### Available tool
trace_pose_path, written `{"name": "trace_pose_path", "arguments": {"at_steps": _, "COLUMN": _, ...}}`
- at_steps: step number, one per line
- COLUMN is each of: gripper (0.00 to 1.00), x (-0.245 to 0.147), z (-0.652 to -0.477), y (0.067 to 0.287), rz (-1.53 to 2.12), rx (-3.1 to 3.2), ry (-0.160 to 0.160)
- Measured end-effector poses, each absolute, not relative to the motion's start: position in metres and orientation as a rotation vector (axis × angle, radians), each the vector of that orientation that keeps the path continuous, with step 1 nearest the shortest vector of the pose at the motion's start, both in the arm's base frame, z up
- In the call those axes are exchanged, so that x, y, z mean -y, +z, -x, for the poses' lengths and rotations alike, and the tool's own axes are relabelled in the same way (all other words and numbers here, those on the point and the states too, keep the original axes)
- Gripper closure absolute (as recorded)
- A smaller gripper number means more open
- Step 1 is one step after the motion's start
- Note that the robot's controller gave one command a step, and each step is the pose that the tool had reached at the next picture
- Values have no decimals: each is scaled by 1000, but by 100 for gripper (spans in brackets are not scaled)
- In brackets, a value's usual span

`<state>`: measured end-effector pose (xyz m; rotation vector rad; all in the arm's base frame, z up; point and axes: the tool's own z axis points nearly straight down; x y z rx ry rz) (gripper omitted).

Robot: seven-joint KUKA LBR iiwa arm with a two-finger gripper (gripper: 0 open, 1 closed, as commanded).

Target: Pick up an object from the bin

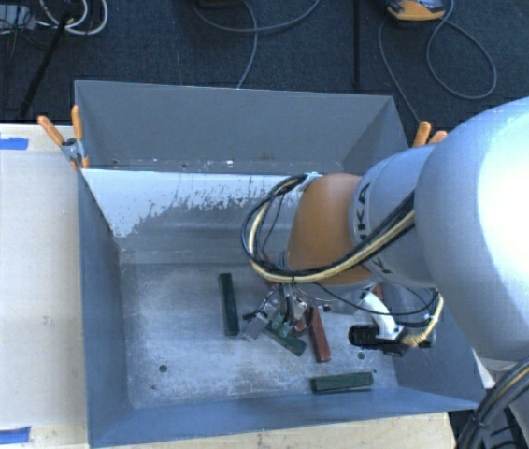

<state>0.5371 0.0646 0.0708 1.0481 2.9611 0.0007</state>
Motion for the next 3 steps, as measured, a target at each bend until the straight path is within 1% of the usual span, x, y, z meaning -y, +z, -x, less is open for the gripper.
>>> {"name": "trace_pose_path", "arguments": {"at_steps": 1, "gripper": 100, "x": -64, "z": -539, "y": 145, "rz": -1042, "rx": -2958, "ry": 4}}
{"name": "trace_pose_path", "arguments": {"at_steps": 2, "gripper": 100, "x": -64, "z": -540, "y": 186, "rz": -1038, "rx": -2962, "ry": 2}}
{"name": "trace_pose_path", "arguments": {"at_steps": 3, "gripper": 100, "x": -64, "z": -540, "y": 191, "rz": -1032, "rx": -2967, "ry": -1}}
